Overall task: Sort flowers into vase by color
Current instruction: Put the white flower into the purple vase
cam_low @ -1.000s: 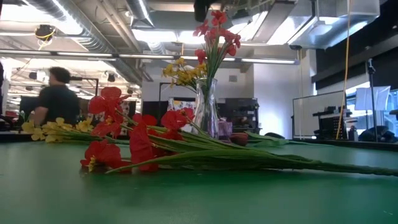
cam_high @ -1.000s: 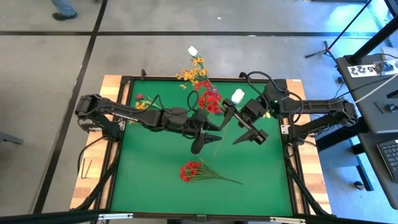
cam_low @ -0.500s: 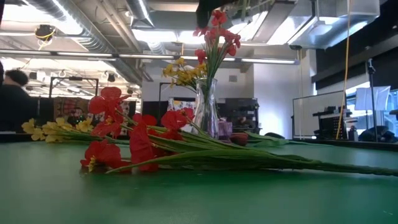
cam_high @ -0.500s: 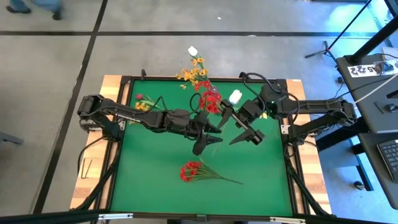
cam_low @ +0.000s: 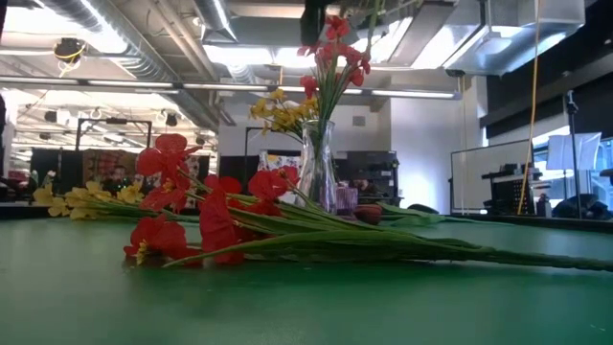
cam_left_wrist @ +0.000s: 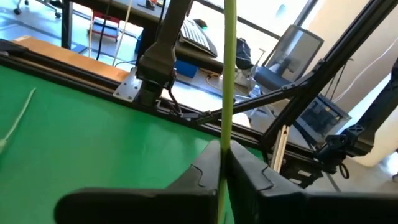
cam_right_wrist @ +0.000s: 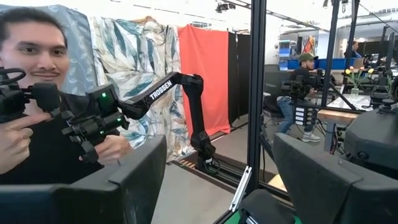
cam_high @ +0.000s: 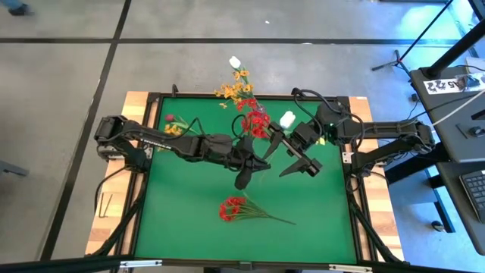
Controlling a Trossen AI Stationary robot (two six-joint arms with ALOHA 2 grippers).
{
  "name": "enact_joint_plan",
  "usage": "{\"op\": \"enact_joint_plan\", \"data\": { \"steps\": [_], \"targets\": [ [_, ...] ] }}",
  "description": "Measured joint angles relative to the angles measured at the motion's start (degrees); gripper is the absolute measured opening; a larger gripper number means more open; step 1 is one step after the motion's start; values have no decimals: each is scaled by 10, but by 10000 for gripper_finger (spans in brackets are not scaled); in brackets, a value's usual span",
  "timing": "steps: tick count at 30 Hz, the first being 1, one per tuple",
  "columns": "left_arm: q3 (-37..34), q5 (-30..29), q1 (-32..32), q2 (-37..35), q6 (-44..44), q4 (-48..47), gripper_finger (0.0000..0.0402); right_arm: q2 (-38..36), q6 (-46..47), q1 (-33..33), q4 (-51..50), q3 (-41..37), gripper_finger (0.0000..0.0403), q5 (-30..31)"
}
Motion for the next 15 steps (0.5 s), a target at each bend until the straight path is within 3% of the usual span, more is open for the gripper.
{"op": "enact_joint_plan", "data": {
  "steps": [15],
  "targets": [
    [0, -9, -9, 0, 1, -33, 2, 0, -21, 0, 37, 0, 292, 25]
  ]
}}
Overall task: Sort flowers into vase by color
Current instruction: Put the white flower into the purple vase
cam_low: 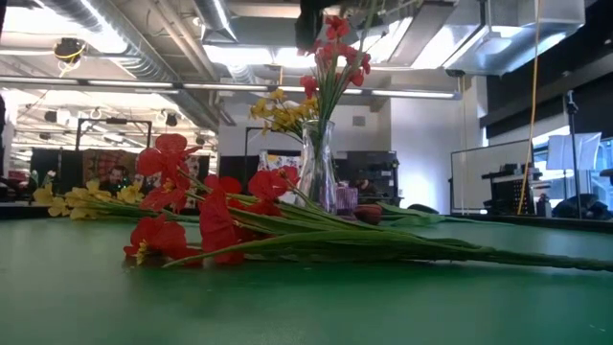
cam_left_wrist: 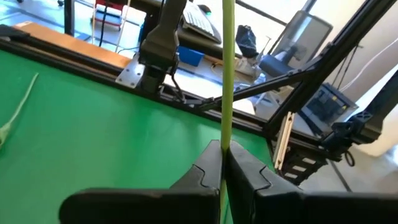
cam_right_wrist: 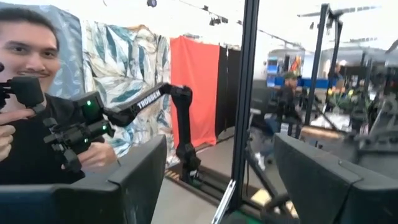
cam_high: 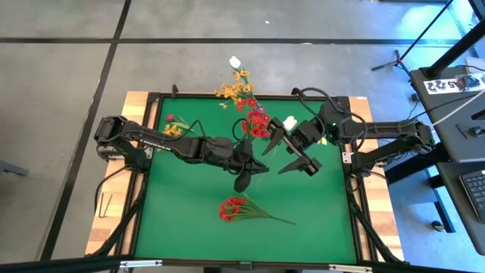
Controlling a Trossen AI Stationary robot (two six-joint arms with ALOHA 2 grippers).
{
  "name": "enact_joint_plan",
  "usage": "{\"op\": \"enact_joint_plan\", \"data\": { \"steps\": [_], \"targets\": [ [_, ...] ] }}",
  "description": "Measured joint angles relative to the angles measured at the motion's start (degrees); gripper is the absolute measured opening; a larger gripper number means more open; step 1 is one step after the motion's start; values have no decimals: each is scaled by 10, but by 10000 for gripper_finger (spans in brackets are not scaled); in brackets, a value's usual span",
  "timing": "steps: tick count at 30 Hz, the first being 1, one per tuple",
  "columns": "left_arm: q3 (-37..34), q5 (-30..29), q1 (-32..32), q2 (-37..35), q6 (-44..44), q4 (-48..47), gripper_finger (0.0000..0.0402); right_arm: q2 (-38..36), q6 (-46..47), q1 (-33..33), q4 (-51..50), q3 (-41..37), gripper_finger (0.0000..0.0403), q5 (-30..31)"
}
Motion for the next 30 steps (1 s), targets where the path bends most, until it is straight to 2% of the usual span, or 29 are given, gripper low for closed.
{"op": "enact_joint_plan", "data": {
  "steps": [4, 8, 12, 15, 20, 23, 30],
  "targets": [
    [0, -8, 0, 0, 0, -15, 1, -13, -10, 0, 13, 2, 292, 5],
    [0, -10, 0, 0, 0, -18, 1, -30, -42, 0, -30, 33, 292, 29],
    [0, -32, 0, 0, 0, -18, 0, -50, -83, 0, -110, 85, 292, 51],
    [0, -46, 0, -4, 3, -18, 0, -66, -122, 0, -207, 128, 292, 76],
    [0, -80, 1, -31, 33, -13, 0, -85, -175, 1, -396, 169, 292, 202],
    [0, -105, 4, -48, 51, -14, 0, -92, -175, 0, -436, 176, 292, 255],
    [0, -144, 31, -69, 65, -9, 0, -105, -172, 1, -500, 172, 292, 265]
  ]
}}
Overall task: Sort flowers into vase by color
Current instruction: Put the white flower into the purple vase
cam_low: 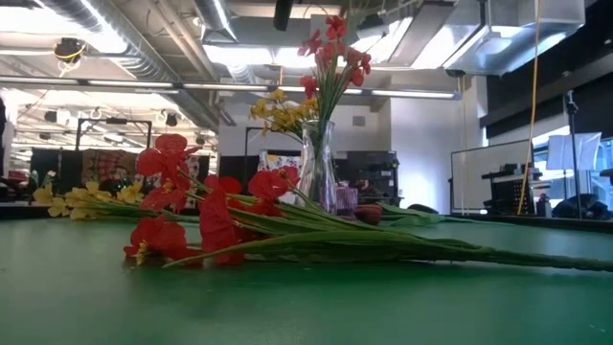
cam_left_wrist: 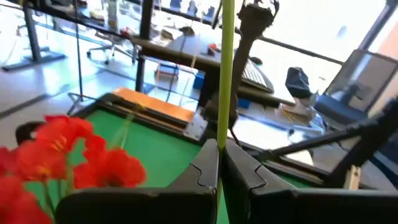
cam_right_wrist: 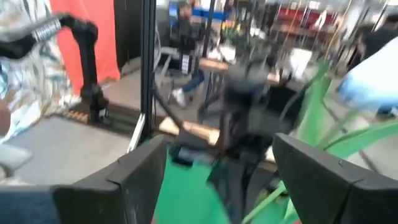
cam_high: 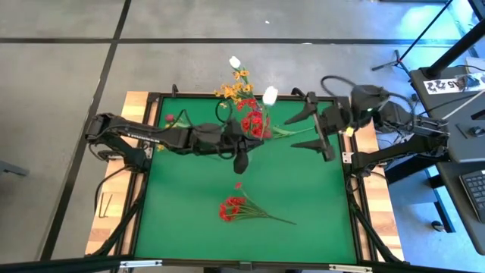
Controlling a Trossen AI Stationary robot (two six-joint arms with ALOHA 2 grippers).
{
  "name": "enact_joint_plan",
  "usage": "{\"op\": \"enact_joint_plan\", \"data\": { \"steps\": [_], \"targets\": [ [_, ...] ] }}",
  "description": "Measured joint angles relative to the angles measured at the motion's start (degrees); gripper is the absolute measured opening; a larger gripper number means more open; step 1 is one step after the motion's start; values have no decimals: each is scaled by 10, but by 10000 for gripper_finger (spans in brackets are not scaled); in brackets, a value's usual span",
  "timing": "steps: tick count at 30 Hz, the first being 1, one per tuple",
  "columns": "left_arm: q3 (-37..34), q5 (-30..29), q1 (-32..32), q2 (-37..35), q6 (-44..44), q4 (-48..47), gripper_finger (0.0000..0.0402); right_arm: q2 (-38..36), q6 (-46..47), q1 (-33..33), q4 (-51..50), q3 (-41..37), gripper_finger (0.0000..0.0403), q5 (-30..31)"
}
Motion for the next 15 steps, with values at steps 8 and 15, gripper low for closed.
{"op": "enact_joint_plan", "data": {
  "steps": [8, 15],
  "targets": [
    [0, 12, 22, 0, 15, 15, 0, 18, 24, 0, 46, -109, 292, -5],
    [0, 20, 35, -40, 43, 23, 0, 16, 54, 0, 197, -222, 291, 14]
  ]
}}
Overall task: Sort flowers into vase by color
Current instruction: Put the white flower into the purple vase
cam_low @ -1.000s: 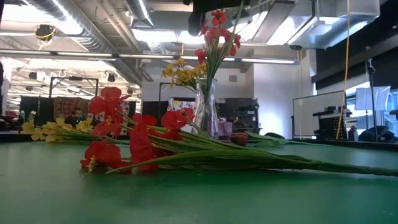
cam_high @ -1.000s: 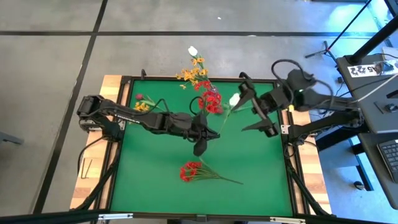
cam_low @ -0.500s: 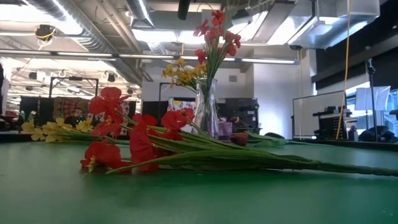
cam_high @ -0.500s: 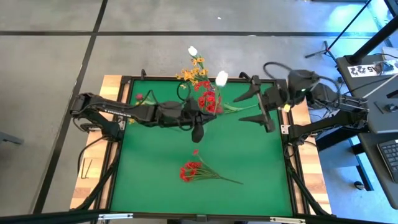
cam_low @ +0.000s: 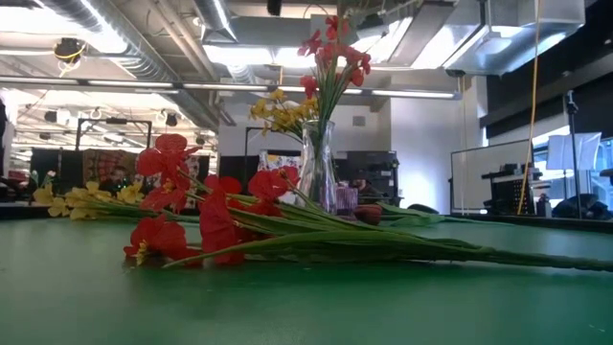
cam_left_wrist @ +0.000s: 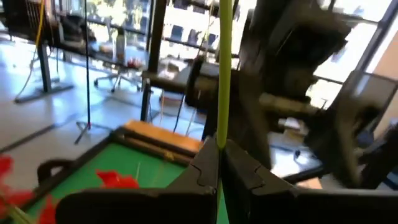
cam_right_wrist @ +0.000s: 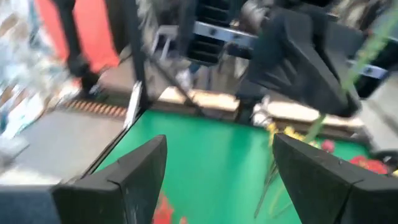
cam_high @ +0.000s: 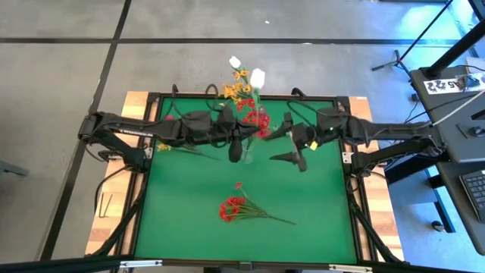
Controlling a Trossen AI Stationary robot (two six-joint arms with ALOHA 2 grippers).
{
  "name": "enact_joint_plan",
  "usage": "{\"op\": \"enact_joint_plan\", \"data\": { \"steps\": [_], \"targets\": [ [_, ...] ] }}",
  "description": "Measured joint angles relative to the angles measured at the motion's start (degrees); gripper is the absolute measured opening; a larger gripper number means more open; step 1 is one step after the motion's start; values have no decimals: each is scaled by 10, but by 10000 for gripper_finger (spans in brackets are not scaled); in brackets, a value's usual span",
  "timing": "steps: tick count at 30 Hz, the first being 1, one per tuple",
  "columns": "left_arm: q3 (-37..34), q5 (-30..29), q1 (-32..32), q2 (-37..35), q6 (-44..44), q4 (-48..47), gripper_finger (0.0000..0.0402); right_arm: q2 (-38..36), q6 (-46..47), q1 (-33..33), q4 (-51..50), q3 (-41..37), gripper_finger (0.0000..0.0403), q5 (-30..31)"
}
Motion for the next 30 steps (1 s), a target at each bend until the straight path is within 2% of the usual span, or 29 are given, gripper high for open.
{"op": "enact_joint_plan", "data": {
  "steps": [4, 7, 15, 20, 26, 30],
  "targets": [
    [1, 36, 2, -8, 2, 23, 0, 13, 18, 0, 152, -64, 291, 48],
    [1, 56, 4, -9, 3, 29, 0, 32, 37, 0, 243, -90, 291, 61],
    [1, 66, -6, -8, 2, 29, 0, 71, 55, 0, 292, -90, 280, 66],
    [1, 64, -9, -8, 2, 32, 0, 76, 96, 0, 293, -90, 221, 135],
    [1, 58, -11, -8, 3, 8, 0, 76, 96, 0, 295, -90, 124, 118],
    [1, 52, -11, -8, 3, -11, 0, 75, 98, 0, 288, -90, 74, 113]
  ]
}}
